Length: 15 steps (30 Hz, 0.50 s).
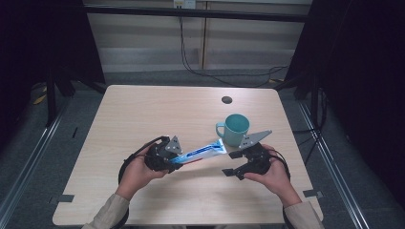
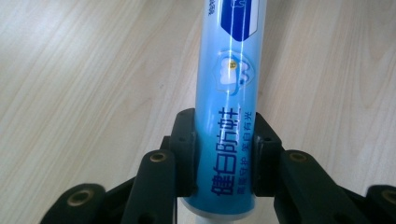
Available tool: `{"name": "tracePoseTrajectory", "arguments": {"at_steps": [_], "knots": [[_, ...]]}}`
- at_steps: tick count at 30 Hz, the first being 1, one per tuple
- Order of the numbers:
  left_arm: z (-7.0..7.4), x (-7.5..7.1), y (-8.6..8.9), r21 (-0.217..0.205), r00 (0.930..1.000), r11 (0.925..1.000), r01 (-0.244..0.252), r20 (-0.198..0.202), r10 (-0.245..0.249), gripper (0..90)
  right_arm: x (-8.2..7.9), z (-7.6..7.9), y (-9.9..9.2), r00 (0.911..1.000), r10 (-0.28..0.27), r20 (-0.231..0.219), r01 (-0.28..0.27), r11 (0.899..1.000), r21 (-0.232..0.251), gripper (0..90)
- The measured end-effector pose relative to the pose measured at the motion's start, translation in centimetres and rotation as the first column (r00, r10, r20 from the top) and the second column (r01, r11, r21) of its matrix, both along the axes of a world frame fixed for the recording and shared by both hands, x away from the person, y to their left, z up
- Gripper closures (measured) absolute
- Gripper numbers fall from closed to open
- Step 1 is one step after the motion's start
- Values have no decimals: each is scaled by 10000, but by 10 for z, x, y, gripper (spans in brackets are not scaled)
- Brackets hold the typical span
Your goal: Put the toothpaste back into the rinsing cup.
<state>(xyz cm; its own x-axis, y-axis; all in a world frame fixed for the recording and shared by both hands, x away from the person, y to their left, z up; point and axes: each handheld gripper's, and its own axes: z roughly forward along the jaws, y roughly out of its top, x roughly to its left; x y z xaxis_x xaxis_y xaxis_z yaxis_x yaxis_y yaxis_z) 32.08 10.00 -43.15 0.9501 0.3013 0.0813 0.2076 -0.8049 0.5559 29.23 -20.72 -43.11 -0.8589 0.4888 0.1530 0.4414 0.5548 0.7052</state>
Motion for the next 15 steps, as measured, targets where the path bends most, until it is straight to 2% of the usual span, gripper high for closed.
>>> {"name": "tracePoseTrajectory", "arguments": {"at_steps": [6,9,15], "knots": [[3,0,-1,-394,9999,9992,-94,-62,92,690,-1,-6,8,10000,88,-3,-88,9999,131,280],[3,0,-2,-552,9999,9984,-149,-35,147,691,-1,-8,10,10000,10,7,-10,9988,488,281],[2,-1,-3,-951,9989,9944,-451,-143,439,701,-2,-14,14,9996,-255,101,246,9970,729,287]]}}
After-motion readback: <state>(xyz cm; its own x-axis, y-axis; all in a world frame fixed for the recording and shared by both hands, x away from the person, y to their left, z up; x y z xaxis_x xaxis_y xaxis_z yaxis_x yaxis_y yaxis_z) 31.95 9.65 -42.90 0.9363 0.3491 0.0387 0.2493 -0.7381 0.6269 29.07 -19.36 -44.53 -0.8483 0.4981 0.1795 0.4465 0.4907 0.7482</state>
